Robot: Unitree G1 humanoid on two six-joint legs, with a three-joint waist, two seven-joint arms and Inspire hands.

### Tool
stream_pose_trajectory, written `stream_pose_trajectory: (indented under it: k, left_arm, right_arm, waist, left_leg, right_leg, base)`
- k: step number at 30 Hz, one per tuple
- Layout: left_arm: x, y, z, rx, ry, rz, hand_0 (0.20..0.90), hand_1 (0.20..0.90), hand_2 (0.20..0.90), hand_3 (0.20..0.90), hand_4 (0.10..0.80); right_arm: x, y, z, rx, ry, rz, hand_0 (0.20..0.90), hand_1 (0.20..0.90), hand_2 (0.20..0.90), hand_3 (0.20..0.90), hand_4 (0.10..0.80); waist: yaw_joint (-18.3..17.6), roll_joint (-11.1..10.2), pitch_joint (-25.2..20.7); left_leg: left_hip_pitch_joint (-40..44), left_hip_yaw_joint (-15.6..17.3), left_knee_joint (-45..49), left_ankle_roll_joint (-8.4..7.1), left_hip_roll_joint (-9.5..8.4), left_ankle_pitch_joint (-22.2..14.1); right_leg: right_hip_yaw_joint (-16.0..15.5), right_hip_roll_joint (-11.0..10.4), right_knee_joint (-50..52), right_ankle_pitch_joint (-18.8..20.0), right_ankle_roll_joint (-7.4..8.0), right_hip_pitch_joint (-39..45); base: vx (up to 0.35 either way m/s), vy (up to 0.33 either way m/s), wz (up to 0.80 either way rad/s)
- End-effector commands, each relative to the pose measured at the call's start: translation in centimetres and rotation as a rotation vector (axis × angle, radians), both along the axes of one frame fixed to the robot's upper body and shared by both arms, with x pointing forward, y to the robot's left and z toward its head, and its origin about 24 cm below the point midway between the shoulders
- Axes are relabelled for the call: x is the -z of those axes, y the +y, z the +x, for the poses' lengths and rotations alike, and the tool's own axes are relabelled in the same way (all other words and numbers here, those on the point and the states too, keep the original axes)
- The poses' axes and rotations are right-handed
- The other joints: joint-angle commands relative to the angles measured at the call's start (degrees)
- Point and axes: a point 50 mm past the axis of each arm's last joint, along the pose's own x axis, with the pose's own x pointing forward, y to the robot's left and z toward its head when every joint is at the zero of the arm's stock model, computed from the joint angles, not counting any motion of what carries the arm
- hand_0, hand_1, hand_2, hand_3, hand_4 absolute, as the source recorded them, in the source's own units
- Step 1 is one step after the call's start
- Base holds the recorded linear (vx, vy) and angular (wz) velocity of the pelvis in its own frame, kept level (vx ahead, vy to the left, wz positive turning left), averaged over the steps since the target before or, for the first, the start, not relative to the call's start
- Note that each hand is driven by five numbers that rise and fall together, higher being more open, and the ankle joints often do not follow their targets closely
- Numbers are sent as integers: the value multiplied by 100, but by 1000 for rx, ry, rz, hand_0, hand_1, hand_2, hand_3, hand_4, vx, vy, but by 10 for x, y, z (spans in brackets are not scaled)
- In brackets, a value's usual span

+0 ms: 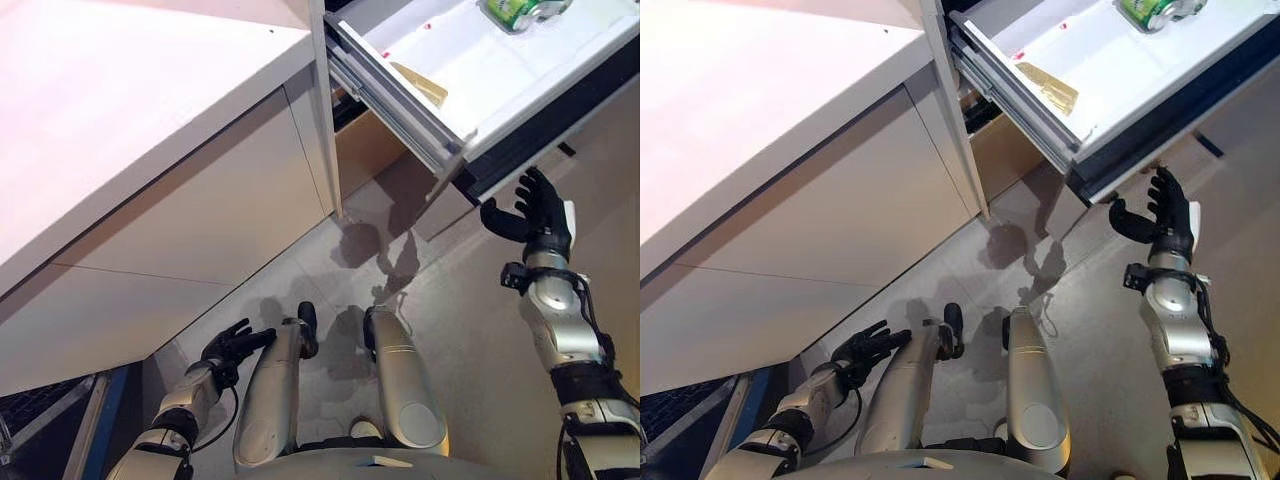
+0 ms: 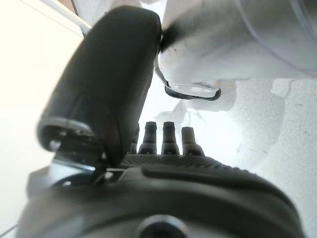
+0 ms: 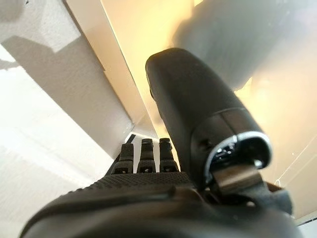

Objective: Put drinks into fridge and close the fridge

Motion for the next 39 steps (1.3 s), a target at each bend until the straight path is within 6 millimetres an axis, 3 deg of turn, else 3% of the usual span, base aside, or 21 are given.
stream_pose_trajectory:
  k: [1, 11, 18, 22, 28, 32, 35, 38, 39]
  left_arm:
    - [9, -1, -16, 39, 71, 32, 900, 900, 900, 900, 800]
    - [9, -13, -11, 75, 97, 24, 900, 900, 900, 900, 800]
    - [10, -14, -11, 132, 127, 59, 900, 900, 900, 900, 800]
    - [11, -10, -12, 161, 140, 106, 900, 900, 900, 900, 800]
    - [11, -7, -12, 181, 137, 122, 900, 900, 900, 900, 800]
    - [12, -4, -16, 180, 125, 109, 900, 900, 900, 900, 800]
    - [14, -5, -21, 167, 121, 84, 900, 900, 900, 900, 800]
    - [20, -6, -36, 121, 144, 45, 900, 900, 900, 900, 800]
    - [21, -6, -39, 112, 151, 39, 900, 900, 900, 900, 800]
  right_arm:
    - [-102, 76, 29, -346, -399, -191, 900, 900, 900, 900, 800]
    - [-148, 163, 41, -622, -511, -292, 900, 900, 900, 900, 800]
    - [-167, 203, 47, -701, -537, -268, 900, 900, 900, 900, 800]
    - [-178, 216, 50, -698, -553, -252, 900, 900, 900, 900, 800]
    - [-183, 208, 58, -611, -550, -239, 900, 900, 900, 900, 800]
    - [-176, 183, 64, -480, -545, -193, 900, 900, 900, 900, 800]
    - [-154, 159, 64, -414, -501, -152, 900, 900, 900, 900, 800]
    - [-91, 127, 57, -380, -302, -61, 900, 900, 900, 900, 800]
    - [-79, 123, 54, -382, -273, -44, 900, 900, 900, 900, 800]
  waist:
    - [346, -77, -288]
    - [673, -31, -332]
    - [982, -51, -425]
    - [1127, -79, -476]
    - [1256, -142, -557]
    - [1242, -223, -656]
    - [1152, -313, -824]
    - [972, -426, -1141]
    - [944, -439, -1195]
  left_leg:
    - [433, 214, 281, 530, -254, -798]
    - [845, 202, -200, 500, -210, -591]
    - [1027, 85, -355, 479, -214, -499]
    - [1114, 39, -422, 473, -199, -470]
    - [1241, -62, -605, 454, -181, -401]
    - [1483, -128, -987, 437, -124, -283]
    - [1745, -183, -1458, 380, -60, -118]
    - [2150, -149, -2118, 307, -15, 104]
    - [2223, -140, -2224, 300, -5, 124]
  right_leg:
    - [-303, 106, -402, 370, -298, 314]
    - [-427, -59, -793, 480, -266, 767]
    - [-590, -114, -1038, 539, -273, 1109]
    - [-667, -101, -1155, 551, -284, 1282]
    - [-739, -78, -1412, 627, -257, 1496]
    - [-734, -57, -1791, 749, -198, 1717]
    - [-684, -24, -2281, 900, -105, 1944]
    - [-597, 33, -3032, 1139, 45, 2333]
    - [-586, 45, -3143, 1167, 65, 2399]
  base:
    - [25, 33, -1]
    - [14, 15, 6]
    - [27, -31, 19]
    - [21, -26, 17]
    - [0, -23, 14]
    - [-33, -11, 14]
    - [-23, 2, 0]
    - [11, 38, -3]
    - [51, 60, 1]
